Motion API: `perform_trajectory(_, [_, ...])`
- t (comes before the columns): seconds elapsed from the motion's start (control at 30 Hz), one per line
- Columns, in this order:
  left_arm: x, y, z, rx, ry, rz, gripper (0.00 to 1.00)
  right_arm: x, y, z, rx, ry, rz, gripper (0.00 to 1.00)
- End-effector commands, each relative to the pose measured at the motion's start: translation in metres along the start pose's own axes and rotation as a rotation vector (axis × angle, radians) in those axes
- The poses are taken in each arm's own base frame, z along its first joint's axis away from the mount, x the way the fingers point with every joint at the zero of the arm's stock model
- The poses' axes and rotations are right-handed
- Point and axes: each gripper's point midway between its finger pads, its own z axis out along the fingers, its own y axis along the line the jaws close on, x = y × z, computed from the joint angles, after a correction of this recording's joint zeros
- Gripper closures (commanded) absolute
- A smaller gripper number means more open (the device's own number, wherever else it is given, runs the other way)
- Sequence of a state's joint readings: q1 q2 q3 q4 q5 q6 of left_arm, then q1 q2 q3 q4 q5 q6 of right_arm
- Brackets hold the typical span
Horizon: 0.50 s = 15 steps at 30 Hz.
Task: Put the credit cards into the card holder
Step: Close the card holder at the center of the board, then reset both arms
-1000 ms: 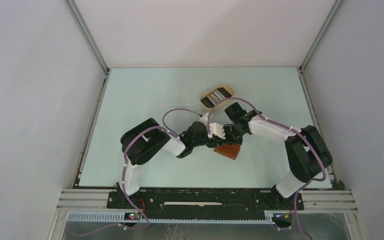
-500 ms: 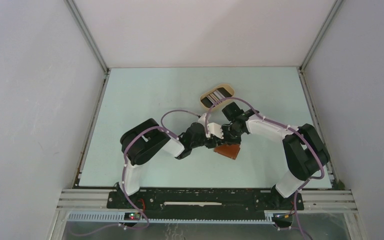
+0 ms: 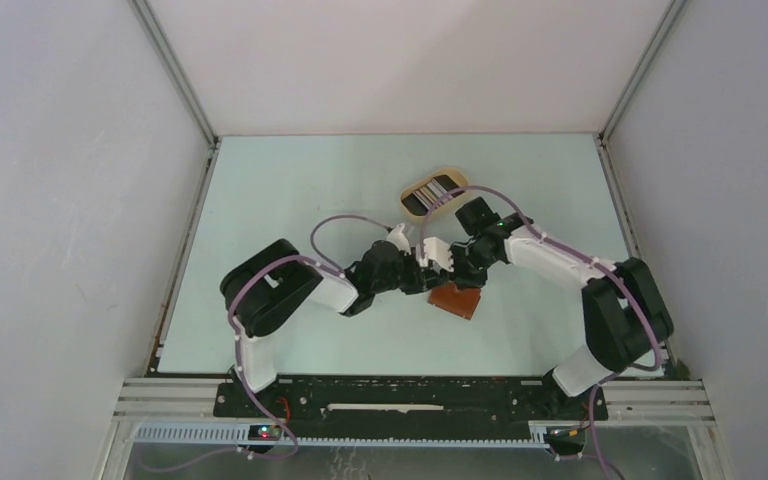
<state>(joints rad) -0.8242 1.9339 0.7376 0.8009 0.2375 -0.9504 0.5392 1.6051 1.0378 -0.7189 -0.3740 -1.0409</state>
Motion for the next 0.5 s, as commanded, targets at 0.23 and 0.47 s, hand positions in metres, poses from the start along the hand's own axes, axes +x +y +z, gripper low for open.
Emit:
perform_trajectory(0.23, [-0.062,-0.058,-0.077,0.021,-0.198,0.327,0.71,-0.032,0.009,-0.096,0.164,-0.241,0.035,0.54])
perform_trajectory(0.47, [-0.094,-0.096,-0.157,-0.04,-0.322,0.537,0.64,-0.048,0.008,-0.193,0.471,-0.467,0.128,0.3])
